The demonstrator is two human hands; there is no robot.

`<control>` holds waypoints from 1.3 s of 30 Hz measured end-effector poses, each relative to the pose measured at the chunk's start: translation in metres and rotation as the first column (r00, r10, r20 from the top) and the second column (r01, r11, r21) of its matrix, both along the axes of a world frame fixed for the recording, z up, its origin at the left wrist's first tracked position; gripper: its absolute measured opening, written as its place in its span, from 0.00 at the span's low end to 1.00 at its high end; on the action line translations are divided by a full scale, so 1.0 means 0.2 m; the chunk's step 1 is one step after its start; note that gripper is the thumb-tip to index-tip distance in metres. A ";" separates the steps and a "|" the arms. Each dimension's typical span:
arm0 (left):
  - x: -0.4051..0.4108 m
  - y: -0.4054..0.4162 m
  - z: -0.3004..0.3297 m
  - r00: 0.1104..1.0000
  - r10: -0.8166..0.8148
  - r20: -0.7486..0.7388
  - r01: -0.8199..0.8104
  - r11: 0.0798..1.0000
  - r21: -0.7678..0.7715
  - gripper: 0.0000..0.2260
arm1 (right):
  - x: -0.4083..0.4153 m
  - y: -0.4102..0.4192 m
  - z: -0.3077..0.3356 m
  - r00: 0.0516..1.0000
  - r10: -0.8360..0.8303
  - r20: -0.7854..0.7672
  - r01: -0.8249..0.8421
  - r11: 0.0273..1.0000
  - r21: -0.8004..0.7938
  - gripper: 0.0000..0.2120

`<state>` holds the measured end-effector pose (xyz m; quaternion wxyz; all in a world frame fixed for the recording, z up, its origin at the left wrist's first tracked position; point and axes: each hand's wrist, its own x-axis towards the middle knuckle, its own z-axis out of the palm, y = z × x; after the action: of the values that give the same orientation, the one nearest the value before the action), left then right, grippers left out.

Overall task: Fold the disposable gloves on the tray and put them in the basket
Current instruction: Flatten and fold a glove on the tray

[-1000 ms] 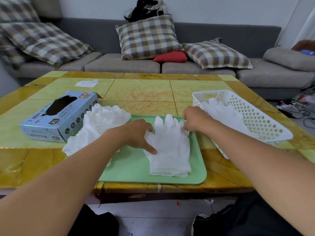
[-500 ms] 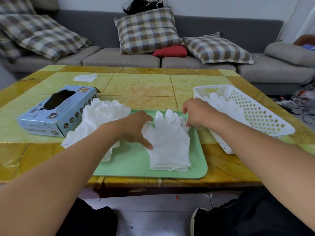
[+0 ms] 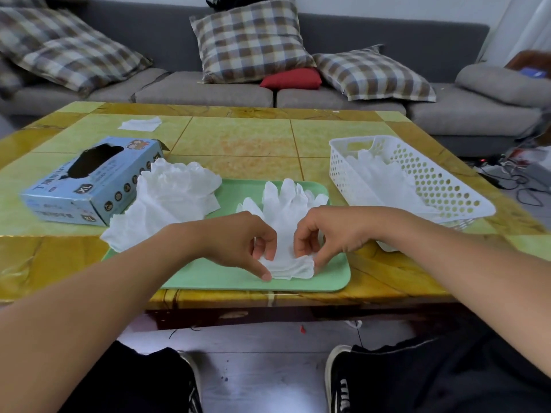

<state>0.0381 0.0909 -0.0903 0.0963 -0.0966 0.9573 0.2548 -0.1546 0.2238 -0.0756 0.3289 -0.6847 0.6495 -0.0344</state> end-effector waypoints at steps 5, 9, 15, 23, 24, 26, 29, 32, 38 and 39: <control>-0.01 0.00 0.00 0.999 0.029 0.039 -0.030 0.999 0.020 0.09 | -0.03 0.00 0.02 0.997 -0.021 0.071 0.024 0.999 -0.044 0.07; 0.00 -0.01 0.00 0.999 0.004 0.036 -0.004 1.000 0.001 0.03 | -0.05 0.00 0.03 0.995 0.011 0.096 -0.010 1.000 -0.010 0.07; 0.02 -0.04 0.05 0.991 -0.002 0.132 -0.004 0.999 0.044 0.05 | -0.04 0.02 0.04 0.998 0.034 0.046 -0.036 0.998 0.054 0.21; 0.01 0.01 0.06 0.986 -0.042 0.161 0.038 0.999 0.028 0.21 | 0.05 0.01 -0.01 0.976 0.113 -0.185 -0.130 0.988 -0.080 0.16; 0.01 0.01 0.06 0.985 -0.038 0.167 0.035 0.999 0.020 0.23 | 0.06 0.01 -0.03 0.975 0.117 -0.189 -0.137 0.986 -0.093 0.13; 0.00 0.02 0.05 0.985 -0.025 0.169 0.025 1.000 0.001 0.26 | 0.09 0.00 -0.05 0.976 0.115 -0.186 -0.138 0.984 -0.115 0.07; 0.00 0.03 0.07 0.991 -0.003 0.137 0.010 0.999 -0.049 0.33 | 0.07 0.00 0.02 0.998 0.050 -0.026 -0.052 0.993 -0.104 0.03; 0.00 0.02 0.12 0.994 0.069 -0.087 -0.075 0.995 -0.069 0.40 | 0.02 0.01 0.13 0.882 -0.126 0.455 0.178 0.981 -0.072 0.01; -0.04 0.07 0.28 0.737 0.530 -0.420 -0.087 0.690 0.719 0.12 | -0.07 -0.01 0.27 0.340 -0.271 0.901 0.406 0.906 0.119 0.32; -0.05 0.09 0.29 0.703 0.585 -0.403 -0.083 0.631 0.771 0.11 | -0.07 -0.01 0.28 0.279 -0.276 0.920 0.420 0.897 0.141 0.37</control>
<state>0.0274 0.1093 -0.0318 -0.2487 -0.1508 0.7205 0.6295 -0.1683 0.2227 -0.0197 0.5739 -0.4061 0.4809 -0.5239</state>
